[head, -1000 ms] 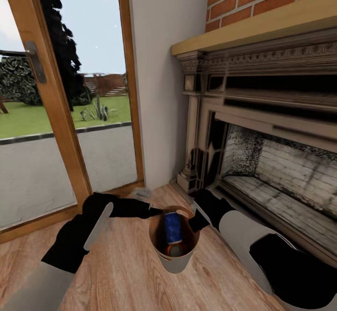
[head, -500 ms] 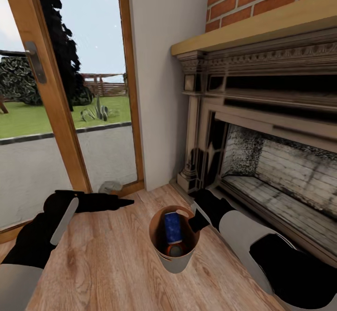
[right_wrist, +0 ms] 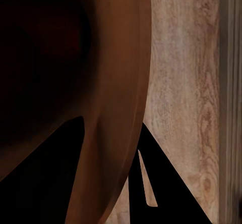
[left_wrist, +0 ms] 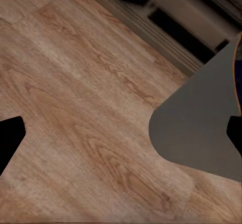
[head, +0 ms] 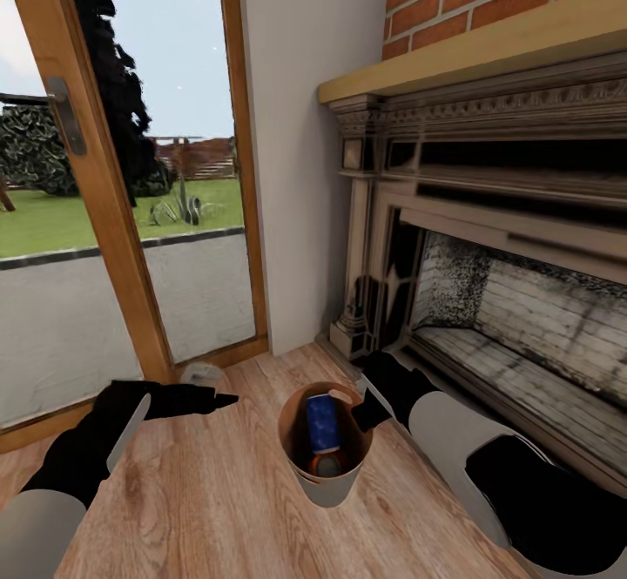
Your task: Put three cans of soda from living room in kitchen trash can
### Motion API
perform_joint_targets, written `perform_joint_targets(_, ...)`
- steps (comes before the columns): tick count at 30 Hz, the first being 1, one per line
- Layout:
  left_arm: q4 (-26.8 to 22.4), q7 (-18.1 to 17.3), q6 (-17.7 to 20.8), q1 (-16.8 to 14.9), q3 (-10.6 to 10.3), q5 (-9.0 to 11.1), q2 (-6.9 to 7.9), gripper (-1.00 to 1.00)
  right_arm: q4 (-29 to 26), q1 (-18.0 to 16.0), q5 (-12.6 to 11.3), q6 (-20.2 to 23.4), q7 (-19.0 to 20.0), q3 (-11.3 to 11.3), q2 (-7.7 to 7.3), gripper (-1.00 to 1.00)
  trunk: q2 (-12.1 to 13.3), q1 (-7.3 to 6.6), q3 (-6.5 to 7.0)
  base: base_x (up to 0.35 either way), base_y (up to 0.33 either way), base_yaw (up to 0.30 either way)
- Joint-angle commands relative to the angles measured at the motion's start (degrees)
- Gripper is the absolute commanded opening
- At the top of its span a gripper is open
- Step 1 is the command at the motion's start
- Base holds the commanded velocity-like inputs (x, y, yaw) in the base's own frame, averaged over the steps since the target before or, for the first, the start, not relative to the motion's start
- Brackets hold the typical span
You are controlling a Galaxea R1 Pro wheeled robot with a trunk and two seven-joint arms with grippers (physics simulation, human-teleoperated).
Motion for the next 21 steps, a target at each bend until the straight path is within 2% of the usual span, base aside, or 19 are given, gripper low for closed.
perform_joint_targets(1, 0.3, 0.2, -0.1, 0.1, 0.0, 0.0, 0.01, 1.00, -0.1, 0.0, -0.9, 0.1, 0.1, -0.3, 0.01, -1.00, 0.0, -0.01, 0.01, 0.000, 0.000, 0.000)
perform_joint_targets(4, 0.6, 1.1, -1.1, 0.3, 0.0, 0.0, 0.03, 1.00, -0.1, 0.0, -0.9, 0.1, 0.1, -0.3, 0.00, -1.00, 0.0, -0.01, 0.01, 0.000, 0.000, 0.000)
perform_joint_targets(11, 1.1, 4.6, -6.9, 0.6, -0.1, 0.0, -0.08, 1.00, -0.2, 0.0, -1.2, 0.2, 0.1, -0.6, -0.16, -1.00, 0.0, -0.01, 0.01, 0.000, 0.000, 0.000)
perform_joint_targets(14, 1.1, 6.7, -9.5, 2.0, -0.1, 0.0, -0.27, 1.00, -0.2, 0.0, -1.5, 0.3, 0.1, -1.1, -0.28, -1.00, 0.0, -0.01, 0.01, 0.000, 0.000, 0.000)
perform_joint_targets(21, 1.1, 8.4, -13.4, 3.4, 0.0, 0.1, -0.39, 1.00, 0.1, 0.0, -1.7, 0.3, 0.0, -1.5, -0.52, -1.00, 0.0, -0.01, 0.01, 0.000, 0.000, 0.000)
